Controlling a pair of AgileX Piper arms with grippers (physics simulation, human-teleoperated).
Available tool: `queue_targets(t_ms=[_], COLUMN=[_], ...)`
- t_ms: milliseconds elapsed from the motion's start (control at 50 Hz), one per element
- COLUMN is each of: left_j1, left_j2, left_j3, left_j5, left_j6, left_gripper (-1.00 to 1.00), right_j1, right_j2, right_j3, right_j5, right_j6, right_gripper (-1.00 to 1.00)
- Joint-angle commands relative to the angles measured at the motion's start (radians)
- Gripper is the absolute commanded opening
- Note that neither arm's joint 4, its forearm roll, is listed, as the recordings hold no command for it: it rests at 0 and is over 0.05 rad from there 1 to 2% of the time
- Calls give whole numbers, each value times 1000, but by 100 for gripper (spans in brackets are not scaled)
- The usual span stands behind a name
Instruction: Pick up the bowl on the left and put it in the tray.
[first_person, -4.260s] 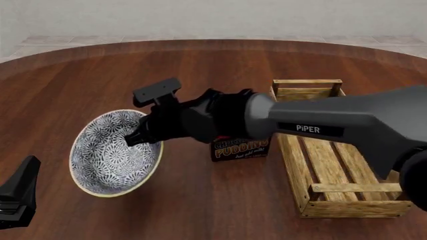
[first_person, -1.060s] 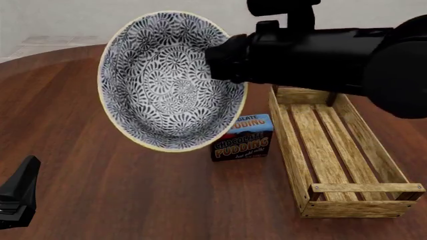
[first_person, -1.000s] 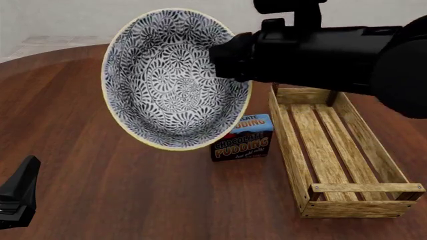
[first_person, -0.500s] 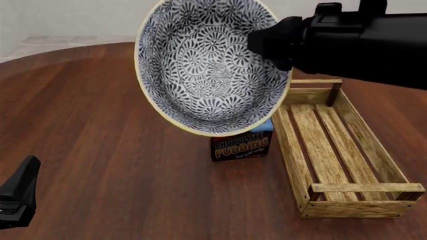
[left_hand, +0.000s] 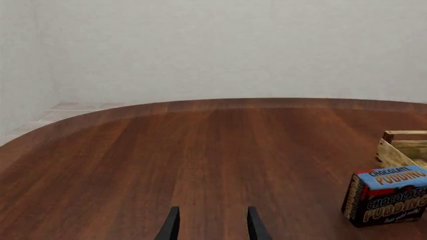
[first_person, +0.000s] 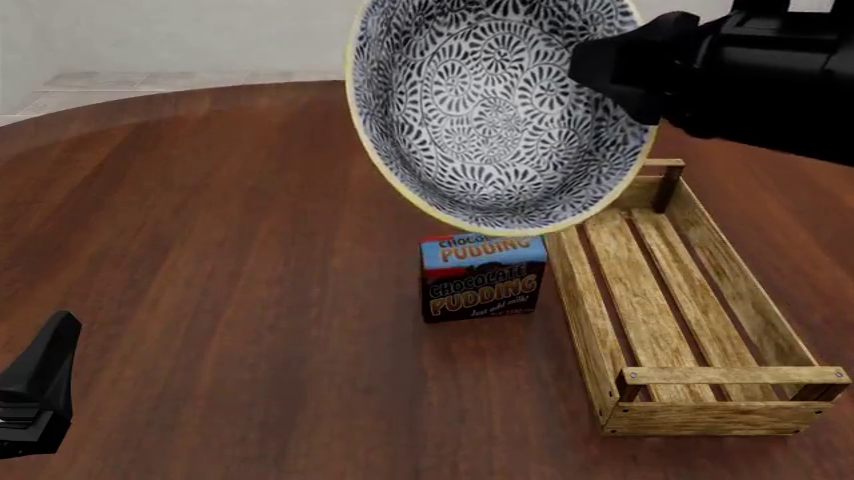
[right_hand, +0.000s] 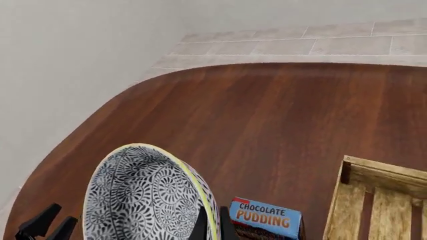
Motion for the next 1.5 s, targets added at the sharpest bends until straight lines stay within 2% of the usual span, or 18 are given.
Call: queue_targets(t_ms=[20,360,380,400,600,640,660,860,960,1200,1380,1400,1460,1480,1500], left_j1=[0,0,0,0,0,0,0,0,0,0,0,0,0,0,0], left_j2=[0,0,0,0,0,0,0,0,0,0,0,0,0,0,0], left_j3=[0,0,0,0,0,0,0,0,0,0,0,0,0,0,0], left_j5=[0,0,0,0,0,0,0,0,0,0,0,0,0,0,0], left_j6=[0,0,0,0,0,0,0,0,0,0,0,0,0,0,0], left_gripper=[100,100,100,100,100,100,100,100,100,100,100,100,100,100,100], right_j1=[-51,-162,-179,-172,-220,-239,-281,-296,-355,-386,-456,-450,-472,-460,-485], right_j2=[-49,-106,-117,-114,-122,-126,-129,-145,-156,-149,-137,-127,-132,-124,-127], right_j3=[26,89,104,100,149,157,160,181,184,209,224,232,231,249,258], right_j5=[-6,-6,-14,-12,-35,-37,-32,-46,-41,-58,-71,-76,-78,-89,-96], right_j6=[32,99,125,108,145,154,153,177,193,248,272,291,283,310,307], right_gripper=[-100,-100,-100,-100,-100,-100,-100,-100,-100,-100,-100,-100,-100,-100,-100])
